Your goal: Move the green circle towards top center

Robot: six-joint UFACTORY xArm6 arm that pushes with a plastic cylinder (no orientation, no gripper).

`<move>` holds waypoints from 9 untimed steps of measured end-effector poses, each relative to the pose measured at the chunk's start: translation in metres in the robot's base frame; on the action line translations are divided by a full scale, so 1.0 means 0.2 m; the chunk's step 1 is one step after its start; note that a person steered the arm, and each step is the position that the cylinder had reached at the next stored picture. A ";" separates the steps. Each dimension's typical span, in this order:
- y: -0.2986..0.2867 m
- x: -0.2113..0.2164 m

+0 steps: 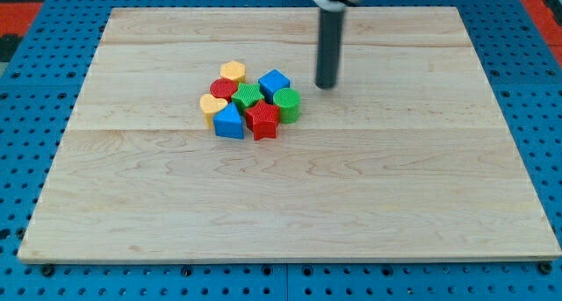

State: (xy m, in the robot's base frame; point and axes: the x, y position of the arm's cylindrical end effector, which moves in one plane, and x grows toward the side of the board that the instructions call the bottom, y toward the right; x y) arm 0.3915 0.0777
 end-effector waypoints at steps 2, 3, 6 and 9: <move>-0.36 0.35; -0.39 0.28; -0.36 -0.23; 0.10 -0.41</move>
